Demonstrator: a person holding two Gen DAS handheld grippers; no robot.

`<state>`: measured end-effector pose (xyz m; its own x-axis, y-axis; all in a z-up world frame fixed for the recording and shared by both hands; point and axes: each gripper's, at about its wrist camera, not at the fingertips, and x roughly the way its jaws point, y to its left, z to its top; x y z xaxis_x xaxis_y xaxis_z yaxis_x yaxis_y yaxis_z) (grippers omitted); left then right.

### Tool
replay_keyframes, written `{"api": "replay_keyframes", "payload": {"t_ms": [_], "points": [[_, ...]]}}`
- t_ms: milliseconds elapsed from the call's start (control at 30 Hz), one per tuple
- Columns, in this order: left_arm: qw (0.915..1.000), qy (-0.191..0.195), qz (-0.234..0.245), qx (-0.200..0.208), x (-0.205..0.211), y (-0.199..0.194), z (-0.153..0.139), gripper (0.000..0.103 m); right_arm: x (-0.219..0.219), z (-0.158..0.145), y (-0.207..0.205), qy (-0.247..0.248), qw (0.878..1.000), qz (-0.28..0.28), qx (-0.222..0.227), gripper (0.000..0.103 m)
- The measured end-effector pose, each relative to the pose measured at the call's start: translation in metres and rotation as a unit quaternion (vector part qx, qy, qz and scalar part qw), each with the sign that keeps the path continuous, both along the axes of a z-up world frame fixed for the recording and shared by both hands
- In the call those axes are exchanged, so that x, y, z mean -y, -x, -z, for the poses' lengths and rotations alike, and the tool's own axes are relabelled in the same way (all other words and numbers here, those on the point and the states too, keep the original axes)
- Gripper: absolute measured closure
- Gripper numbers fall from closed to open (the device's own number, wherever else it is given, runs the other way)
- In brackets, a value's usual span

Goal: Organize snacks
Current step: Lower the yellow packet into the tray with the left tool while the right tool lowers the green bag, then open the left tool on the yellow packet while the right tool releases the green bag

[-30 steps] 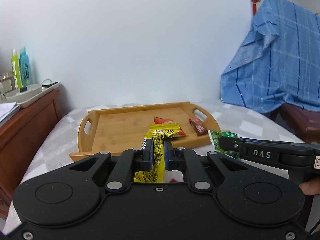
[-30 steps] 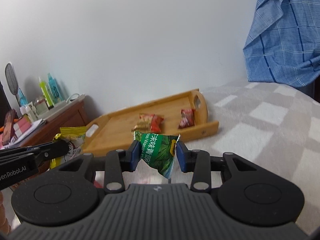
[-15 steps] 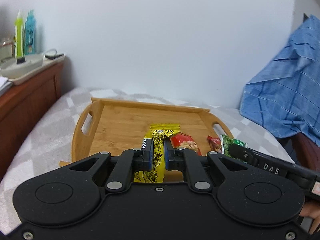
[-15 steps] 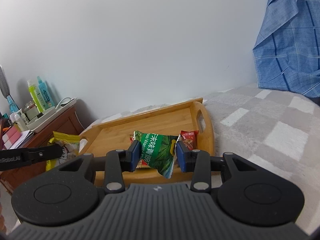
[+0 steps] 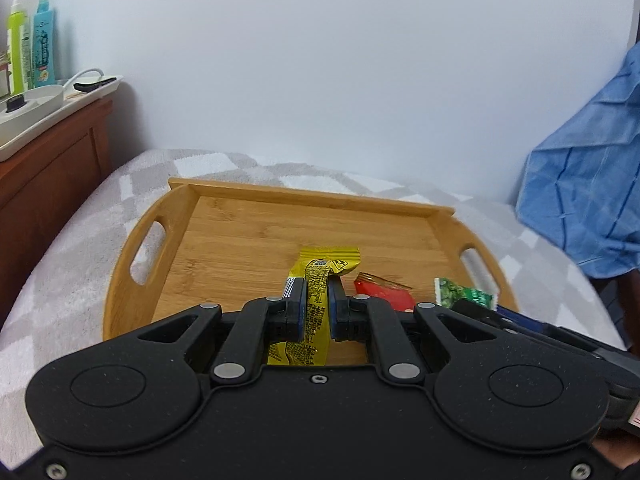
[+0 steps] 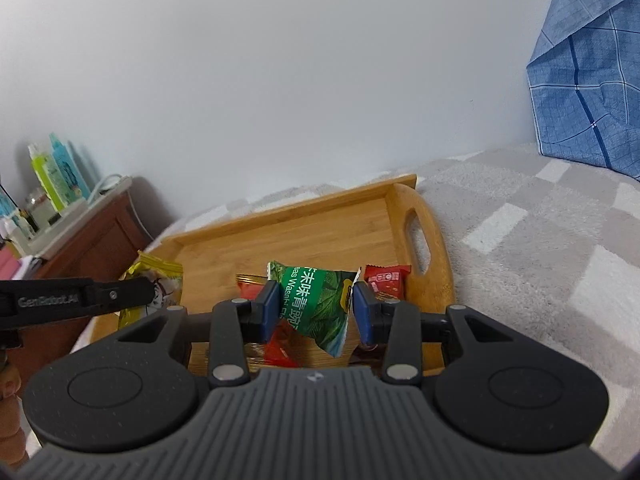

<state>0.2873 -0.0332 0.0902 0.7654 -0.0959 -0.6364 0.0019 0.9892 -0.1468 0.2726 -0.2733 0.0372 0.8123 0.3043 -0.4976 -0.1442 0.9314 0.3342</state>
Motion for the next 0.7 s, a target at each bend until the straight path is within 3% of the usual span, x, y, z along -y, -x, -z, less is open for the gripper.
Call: {"api": "replay_keyframes", "payload": {"t_ms": [300, 700], "points": [[0.9994, -0.029, 0.002, -0.018, 0.016, -0.023, 0.02, 0.093, 0.002, 0.001, -0.012, 0.019, 1.0, -0.009, -0.013, 0.06], [0.9991, -0.022, 0.011, -0.035, 0.025, -0.028, 0.025, 0.085, 0.002, 0.005, -0.02, 0.015, 0.999, -0.017, -0.033, 0.056]]}}
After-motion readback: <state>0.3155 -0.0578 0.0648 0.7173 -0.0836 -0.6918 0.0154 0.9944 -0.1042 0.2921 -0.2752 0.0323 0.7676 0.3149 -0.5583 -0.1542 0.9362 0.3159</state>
